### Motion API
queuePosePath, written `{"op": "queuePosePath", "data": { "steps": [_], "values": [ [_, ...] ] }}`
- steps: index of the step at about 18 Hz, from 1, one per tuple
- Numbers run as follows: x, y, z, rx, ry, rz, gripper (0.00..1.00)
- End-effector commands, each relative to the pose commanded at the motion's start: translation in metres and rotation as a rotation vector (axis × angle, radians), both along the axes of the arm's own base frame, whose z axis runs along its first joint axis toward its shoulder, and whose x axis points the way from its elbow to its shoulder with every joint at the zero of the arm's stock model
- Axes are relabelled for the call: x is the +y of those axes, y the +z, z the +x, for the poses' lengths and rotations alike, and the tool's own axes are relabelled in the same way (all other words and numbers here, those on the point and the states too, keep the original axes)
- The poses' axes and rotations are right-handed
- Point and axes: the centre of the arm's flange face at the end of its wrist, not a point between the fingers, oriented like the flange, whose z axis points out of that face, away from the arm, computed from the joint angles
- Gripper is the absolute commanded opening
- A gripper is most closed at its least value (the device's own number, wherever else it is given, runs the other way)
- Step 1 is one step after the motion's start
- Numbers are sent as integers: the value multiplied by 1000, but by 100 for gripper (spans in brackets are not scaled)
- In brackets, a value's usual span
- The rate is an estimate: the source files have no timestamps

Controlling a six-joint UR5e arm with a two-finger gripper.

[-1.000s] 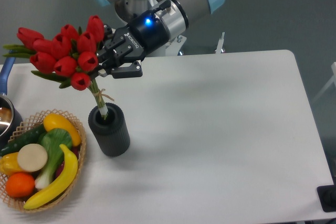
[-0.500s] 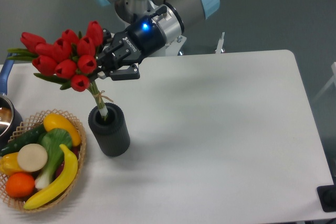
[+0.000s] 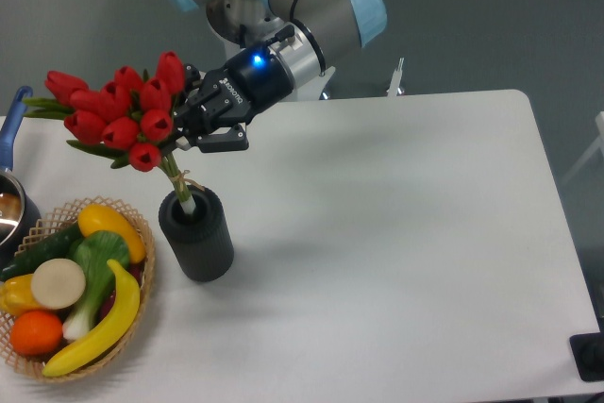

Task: Insert the flowers into the vase
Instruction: 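Lower the tulip stems down into the black vase opening, then open the gripper to release the tulips in the vase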

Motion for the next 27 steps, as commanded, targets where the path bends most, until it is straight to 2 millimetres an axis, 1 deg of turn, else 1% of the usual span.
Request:
{"op": "queuePosePath", "data": {
  "steps": [3,7,11,14,15,18,20,21,23,27],
  "values": [
    [-1,-13,2,9,-4,3,15],
    [-5,-37,7,17,-12,4,17],
    [-5,-54,8,17,-18,3,20],
    [-6,-67,9,39,-21,-9,25],
    [-5,-70,9,38,-24,-9,29],
    [-5,-72,9,30,-24,-14,48],
    [-5,-75,9,27,-24,-18,68],
    [-5,-76,8,25,-22,-20,75],
    [-6,-77,9,22,-22,-21,83],
    [-7,-76,9,23,-21,-20,87]
  ]
}}
